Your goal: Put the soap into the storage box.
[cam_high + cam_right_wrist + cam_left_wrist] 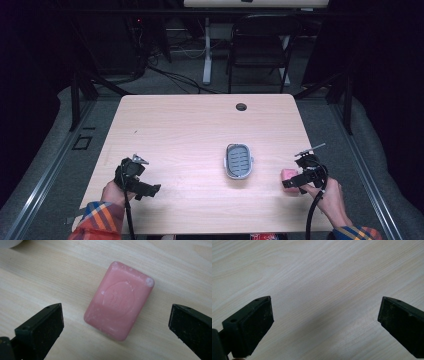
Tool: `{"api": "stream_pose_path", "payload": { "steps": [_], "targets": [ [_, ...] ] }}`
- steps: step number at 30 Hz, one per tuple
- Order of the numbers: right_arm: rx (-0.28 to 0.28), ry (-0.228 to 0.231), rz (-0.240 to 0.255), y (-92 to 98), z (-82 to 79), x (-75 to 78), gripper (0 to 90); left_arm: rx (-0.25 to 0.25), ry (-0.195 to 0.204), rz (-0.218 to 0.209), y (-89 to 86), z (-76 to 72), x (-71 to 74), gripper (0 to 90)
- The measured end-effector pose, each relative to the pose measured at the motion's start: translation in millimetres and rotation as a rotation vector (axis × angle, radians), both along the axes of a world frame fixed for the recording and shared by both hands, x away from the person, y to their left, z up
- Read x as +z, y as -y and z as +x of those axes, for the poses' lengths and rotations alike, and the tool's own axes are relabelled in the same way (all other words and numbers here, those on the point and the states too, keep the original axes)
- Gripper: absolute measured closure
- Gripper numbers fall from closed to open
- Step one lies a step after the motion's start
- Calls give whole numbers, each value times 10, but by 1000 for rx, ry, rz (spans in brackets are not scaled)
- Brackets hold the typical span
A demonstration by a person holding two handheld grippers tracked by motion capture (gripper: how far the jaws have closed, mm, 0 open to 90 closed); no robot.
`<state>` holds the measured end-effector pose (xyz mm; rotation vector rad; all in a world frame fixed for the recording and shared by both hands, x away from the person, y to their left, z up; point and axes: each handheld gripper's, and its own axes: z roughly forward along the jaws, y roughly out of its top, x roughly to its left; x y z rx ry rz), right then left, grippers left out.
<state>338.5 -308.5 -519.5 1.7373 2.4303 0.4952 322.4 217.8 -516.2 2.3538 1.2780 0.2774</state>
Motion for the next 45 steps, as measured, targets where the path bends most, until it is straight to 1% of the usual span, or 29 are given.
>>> {"api": "stream_pose_path", "payload": {
  "steps": [2, 3, 4, 5, 6, 7, 8, 10, 11, 12, 14, 16, 18, 19, 21, 22, 23, 25, 27, 30, 32, 33, 36, 37, 41, 43, 45],
  "targets": [
    [-1, -9, -14, -29, 70, -26, 10, -1, 0, 1, 2, -1, -1, 1],
    [-1, -9, -14, -29, 70, -26, 10, -1, 0, 1, 2, -1, -1, 1],
    [-6, -7, -18, -60, 113, -56, 22, -1, 0, 0, 2, -2, -1, 1],
    [7, -22, -31, -62, 140, -54, 24, -2, 1, 0, 1, -2, 0, 1],
    [7, -22, -31, -62, 140, -54, 24, -1, 1, 1, 1, -3, 0, 1],
    [-11, -13, -28, -79, 171, -83, 42, -6, -1, 4, -1, -2, 2, 1],
    [-1, -30, -39, -75, 192, -79, 44, -6, -1, 4, -1, -2, 2, 1],
    [-9, -27, -37, -80, 199, -90, 50, -5, -1, 2, -3, -2, 3, 2],
    [-1, -42, -45, -81, 217, -97, 79, -5, -2, 2, -3, -2, 3, 1],
    [-1, -42, -45, -81, 217, -97, 79, -5, 0, 2, -3, -2, 1, 1],
    [-6, -43, -47, -92, 224, -111, 121, -6, -1, 4, -1, -1, 2, 1],
    [-8, -46, -54, -99, 231, -116, 136, -6, -1, 4, -1, -1, 2, 1],
    [-25, -50, -45, -109, 235, -145, 166, -7, -1, 6, 0, 0, 1, 1],
    [-41, -43, -45, -119, 230, -158, 180, -8, -1, 7, 1, 0, 1, 1],
    [-45, -50, -54, -116, 230, -171, 201, -8, -2, 7, 0, 1, 0, 2],
    [-43, -55, -56, -114, 231, -174, 221, -8, -2, 7, 0, 1, 0, 1],
    [-43, -55, -56, -114, 231, -174, 221, -8, -2, 7, 1, 0, 0, 1],
    [-28, -75, -72, -108, 239, -172, 237, -8, -1, 8, 1, -2, 0, 2],
    [-35, -72, -62, -120, 230, -181, 269, -8, -2, 8, -1, -2, 1, 2],
    [-30, -83, -54, -118, 228, -199, 317, -10, -1, 9, 0, -4, 2, 1],
    [-27, -87, -56, -117, 229, -200, 335, -8, -1, 8, 0, -4, 1, 1],
    [-31, -87, -55, -115, 229, -206, 360, -9, -1, 8, 0, -4, 1, 2],
    [-32, -85, -55, -114, 229, -207, 362, -10, -2, 9, 0, -2, 0, 1],
    [-19, -90, -58, -114, 234, -203, 364, -10, -2, 11, 2, 0, -1, 2],
    [-5, -92, -59, -109, 240, -200, 365, -15, 0, 14, 6, -4, 4, 1],
    [-2, -81, -51, -103, 232, -178, 369, -15, 2, 14, 3, -8, 3, 2],
    [1, -79, -46, -97, 230, -161, 369, -14, 2, 13, 3, -9, 2, 2]
  ]
}}
